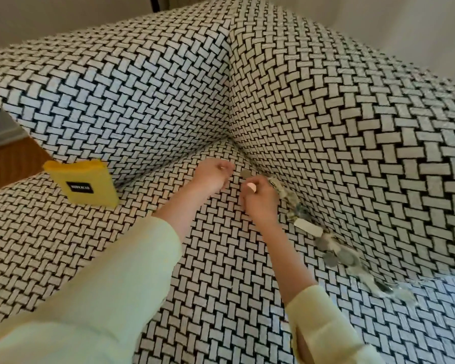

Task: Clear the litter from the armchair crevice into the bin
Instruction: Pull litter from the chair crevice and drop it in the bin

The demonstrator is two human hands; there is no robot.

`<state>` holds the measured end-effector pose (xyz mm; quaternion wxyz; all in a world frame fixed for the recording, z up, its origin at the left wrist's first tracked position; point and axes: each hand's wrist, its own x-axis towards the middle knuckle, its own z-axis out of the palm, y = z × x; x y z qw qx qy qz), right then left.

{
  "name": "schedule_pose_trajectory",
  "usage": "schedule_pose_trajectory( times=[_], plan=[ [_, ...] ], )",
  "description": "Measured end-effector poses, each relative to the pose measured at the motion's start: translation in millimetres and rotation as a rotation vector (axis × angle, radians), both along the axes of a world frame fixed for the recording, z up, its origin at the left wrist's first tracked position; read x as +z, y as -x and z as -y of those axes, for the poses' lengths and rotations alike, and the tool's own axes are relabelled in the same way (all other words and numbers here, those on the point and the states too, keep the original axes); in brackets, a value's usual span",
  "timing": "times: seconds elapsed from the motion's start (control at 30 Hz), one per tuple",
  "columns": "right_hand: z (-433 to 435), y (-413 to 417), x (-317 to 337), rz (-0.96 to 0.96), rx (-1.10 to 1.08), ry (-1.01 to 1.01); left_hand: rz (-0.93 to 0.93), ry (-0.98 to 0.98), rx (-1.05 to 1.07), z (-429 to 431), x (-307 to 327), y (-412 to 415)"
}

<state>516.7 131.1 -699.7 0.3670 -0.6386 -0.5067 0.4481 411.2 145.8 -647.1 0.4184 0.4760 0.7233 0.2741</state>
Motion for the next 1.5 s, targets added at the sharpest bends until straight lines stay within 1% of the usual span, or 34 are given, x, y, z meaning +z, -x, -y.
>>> schedule_pose_trajectory(
  times=[0.03, 0.07, 0.13, 0.2, 0.27, 0.37, 0.47, 0.57, 0.63, 0.7, 0.73, 0.77, 0.83, 0.87, 0.9, 0.97, 1.0, 1.07, 1.13, 1.2, 1.23, 1.27, 1.37, 1.5],
  plan=[
    [-3, -6, 1, -0.200, -0.102, 0.065, -0.098, -0.022, -0.043, -5, -3, -4],
    [-6, -10, 3, -0.350, -0.166, 0.119, -0.188, -0.039, -0.083, -9, -6, -7],
    [-7, -14, 7, -0.579, -0.208, 0.192, -0.306, -0.056, -0.157, -12, -13, -14],
    [-8, -20, 8, -0.801, -0.186, 0.219, -0.385, -0.083, -0.219, -20, -21, -21],
    [-7, -27, 4, -0.986, -0.140, 0.240, -0.475, -0.133, -0.275, -23, -27, -24],
    [-9, -33, 0, -1.144, -0.156, 0.282, -0.546, -0.201, -0.368, -31, -34, -23],
    [-12, -29, 2, -1.165, -0.204, 0.261, -0.549, -0.181, -0.433, -41, -32, -23],
    [-12, -26, 5, -1.169, -0.260, 0.253, -0.497, -0.068, -0.446, -50, -28, -27],
    [-12, -25, 5, -1.201, -0.291, 0.277, -0.457, -0.065, -0.447, -54, -25, -26],
    [-14, -25, 6, -1.221, -0.317, 0.305, -0.336, -0.118, -0.398, -52, -19, -23],
    [-14, -26, 5, -1.236, -0.323, 0.317, -0.242, -0.137, -0.400, -49, -16, -22],
    [-14, -28, 7, -1.273, -0.323, 0.330, -0.168, -0.147, -0.447, -46, -12, -22],
    [-15, -32, 10, -1.383, -0.329, 0.368, -0.146, -0.121, -0.593, -41, -7, -23],
    [-15, -34, 12, -1.425, -0.337, 0.383, -0.144, -0.122, -0.602, -40, -6, -24],
    [-16, -35, 13, -1.461, -0.374, 0.393, -0.117, -0.148, -0.548, -42, -6, -24],
    [-16, -37, 13, -1.513, -0.502, 0.432, -0.060, -0.228, -0.362, -47, -10, -24],
    [-15, -39, 12, -1.509, -0.560, 0.457, -0.102, -0.240, -0.314, -48, -13, -25],
    [-13, -40, 12, -1.438, -0.654, 0.474, -0.234, -0.156, -0.362, -48, -21, -31],
    [-11, -43, 12, -1.345, -0.697, 0.475, -0.320, -0.068, -0.438, -45, -32, -44],
    [-9, -45, 13, -1.306, -0.724, 0.467, -0.479, -0.045, -0.476, -43, -39, -60],
    [-9, -45, 13, -1.306, -0.735, 0.460, -0.538, -0.064, -0.462, -42, -42, -66],
    [-10, -44, 14, -1.310, -0.744, 0.451, -0.566, -0.081, -0.432, -42, -44, -70],
    [-11, -41, 15, -1.313, -0.769, 0.431, -0.559, -0.115, -0.348, -39, -53, -75],
    [-11, -40, 18, -1.321, -0.790, 0.416, -0.586, -0.163, -0.338, -40, -58, -78]
  ],
)
